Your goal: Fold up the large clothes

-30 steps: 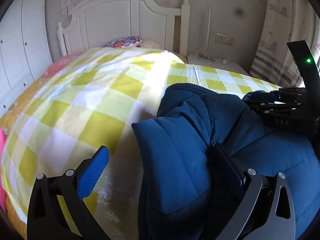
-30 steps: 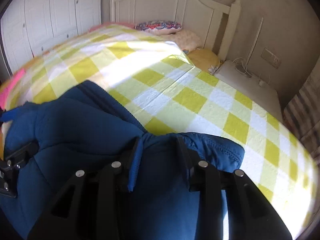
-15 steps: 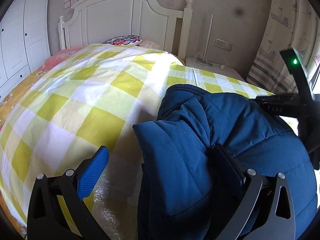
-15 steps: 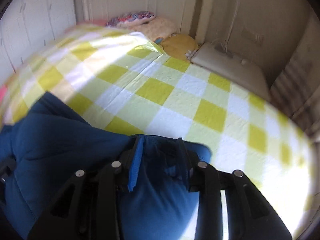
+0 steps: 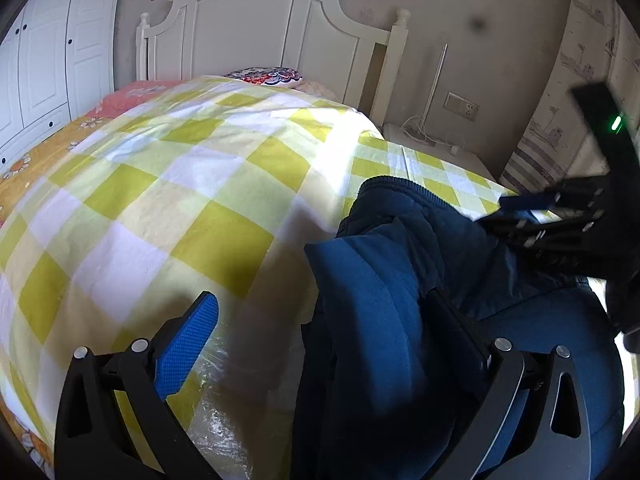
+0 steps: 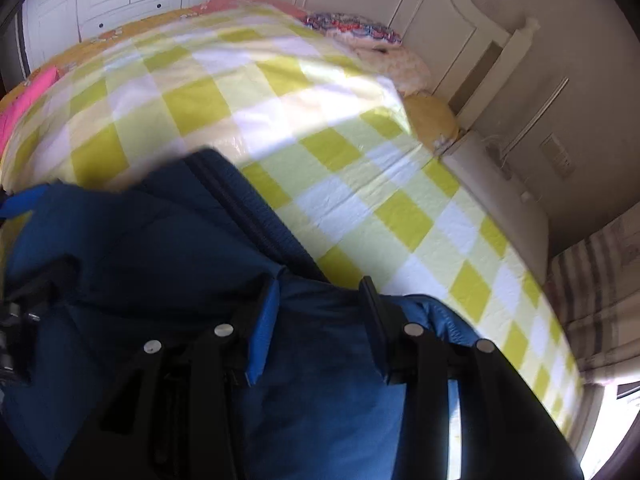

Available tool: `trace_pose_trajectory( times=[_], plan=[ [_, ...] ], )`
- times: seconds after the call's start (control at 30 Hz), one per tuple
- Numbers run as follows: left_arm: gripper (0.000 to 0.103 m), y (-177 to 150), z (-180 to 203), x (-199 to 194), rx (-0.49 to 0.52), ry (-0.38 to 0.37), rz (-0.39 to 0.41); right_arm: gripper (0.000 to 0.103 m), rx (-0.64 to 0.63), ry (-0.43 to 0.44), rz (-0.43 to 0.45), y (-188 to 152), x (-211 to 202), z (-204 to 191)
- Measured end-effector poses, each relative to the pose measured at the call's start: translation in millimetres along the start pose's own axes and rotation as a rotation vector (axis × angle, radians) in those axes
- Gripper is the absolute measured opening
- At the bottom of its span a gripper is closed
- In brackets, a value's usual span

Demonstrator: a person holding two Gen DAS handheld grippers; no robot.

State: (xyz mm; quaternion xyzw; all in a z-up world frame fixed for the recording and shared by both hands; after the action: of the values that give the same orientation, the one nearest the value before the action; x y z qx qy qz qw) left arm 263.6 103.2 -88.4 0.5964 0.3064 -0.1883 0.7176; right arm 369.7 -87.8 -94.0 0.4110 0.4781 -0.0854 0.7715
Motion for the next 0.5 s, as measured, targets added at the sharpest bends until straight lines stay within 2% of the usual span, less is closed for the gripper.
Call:
trace_pose_trajectory(
  times=[0.07,0.13,0.17,0.2,0.27,0.3,0.4,0.5],
  plan=[
    [0.099,-1,2,-1,0.007,0.01,0.004,0.044,0.011,0.013,0.087,14,-25,-3],
    [0.099,-1,2,-1,0.008,0.012,0.004,0.055,0.009,0.027,0.147,25,-37,-7],
    [0.099,-1,2,-1,0.008,0.011,0.004,0.059,-0.014,0.042,0.141,28,-32,-15],
    [0.099,-1,1,-1,0.007,0.011,0.003,0.067,-0.037,0.053,0.101,29,-22,-21],
    [0.099,-1,2,1,0.012,0.016,-0.004,0.069,-0.094,0.054,-0.072,18,24,-36],
    [0.099,-2,2,3,0.017,0.03,-0.015,0.069,-0.075,0.067,-0.073,17,32,-35],
    [0.099,-1,-1,6,0.0,0.004,-0.033,0.073,-0.025,0.083,-0.075,19,32,-27],
    [0.099,-1,-1,5,0.001,0.002,-0.028,0.073,-0.036,0.025,0.003,16,10,-29]
  ],
)
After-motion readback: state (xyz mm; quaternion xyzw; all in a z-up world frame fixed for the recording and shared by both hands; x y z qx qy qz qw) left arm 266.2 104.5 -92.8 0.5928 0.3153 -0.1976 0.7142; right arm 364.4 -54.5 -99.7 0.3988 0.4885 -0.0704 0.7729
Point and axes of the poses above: each gripper's, at about its wrist camera, not at the fingertips, and x roughly the way its jaws point, z to its right, y to its top, the point moved 3 cm from there along x, roughly the way its jaws point, and after that the axes turned 6 degrees about y, right-handed, at the moved point
